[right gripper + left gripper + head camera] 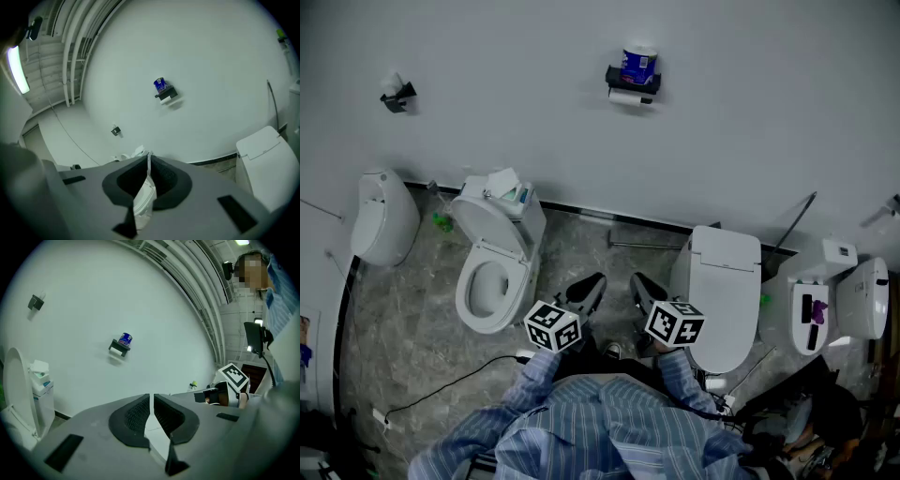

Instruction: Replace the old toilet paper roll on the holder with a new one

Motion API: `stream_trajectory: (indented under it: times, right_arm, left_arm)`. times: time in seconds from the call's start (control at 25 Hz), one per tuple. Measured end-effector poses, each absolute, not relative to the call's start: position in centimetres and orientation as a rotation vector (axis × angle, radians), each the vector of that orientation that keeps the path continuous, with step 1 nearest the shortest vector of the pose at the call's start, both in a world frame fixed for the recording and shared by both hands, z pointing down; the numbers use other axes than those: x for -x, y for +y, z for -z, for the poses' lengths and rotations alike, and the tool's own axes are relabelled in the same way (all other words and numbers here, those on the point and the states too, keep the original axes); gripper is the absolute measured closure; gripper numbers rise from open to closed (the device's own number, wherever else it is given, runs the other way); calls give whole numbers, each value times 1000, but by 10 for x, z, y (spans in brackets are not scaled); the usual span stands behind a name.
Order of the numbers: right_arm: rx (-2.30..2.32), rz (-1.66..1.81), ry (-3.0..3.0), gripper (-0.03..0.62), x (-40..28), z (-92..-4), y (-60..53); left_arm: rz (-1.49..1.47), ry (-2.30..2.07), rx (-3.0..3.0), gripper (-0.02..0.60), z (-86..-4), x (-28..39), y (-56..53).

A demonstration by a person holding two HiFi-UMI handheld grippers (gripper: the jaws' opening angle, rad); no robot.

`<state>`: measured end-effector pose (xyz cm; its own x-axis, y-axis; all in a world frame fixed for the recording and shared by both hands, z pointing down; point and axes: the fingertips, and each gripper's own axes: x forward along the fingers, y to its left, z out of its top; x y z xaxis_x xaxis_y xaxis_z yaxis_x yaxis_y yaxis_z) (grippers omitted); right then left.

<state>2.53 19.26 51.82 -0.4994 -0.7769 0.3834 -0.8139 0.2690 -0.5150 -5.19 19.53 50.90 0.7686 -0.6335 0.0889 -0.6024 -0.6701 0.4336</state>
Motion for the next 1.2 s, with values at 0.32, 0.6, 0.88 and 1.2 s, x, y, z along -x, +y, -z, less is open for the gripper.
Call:
stream_trajectory:
  times: [0.32, 0.6, 0.88, 1.2]
  right_arm:
    - [-1502, -996, -2464, 568, -23, -519, 195]
    - [-1482, -946, -2494, 568, -19, -516, 191]
    - [-1454, -980, -2527, 566, -19, -516, 190]
    - [-1382, -1019, -2520, 568, -24, -527, 195]
  left_arm:
    - [101, -959, -2509, 566, -510, 51, 203]
    - [98, -979, -2502, 567, -510, 56, 201]
    - [92, -981, -2512, 566, -509, 55, 201]
    - [98, -1008, -2499, 566, -510, 53, 205]
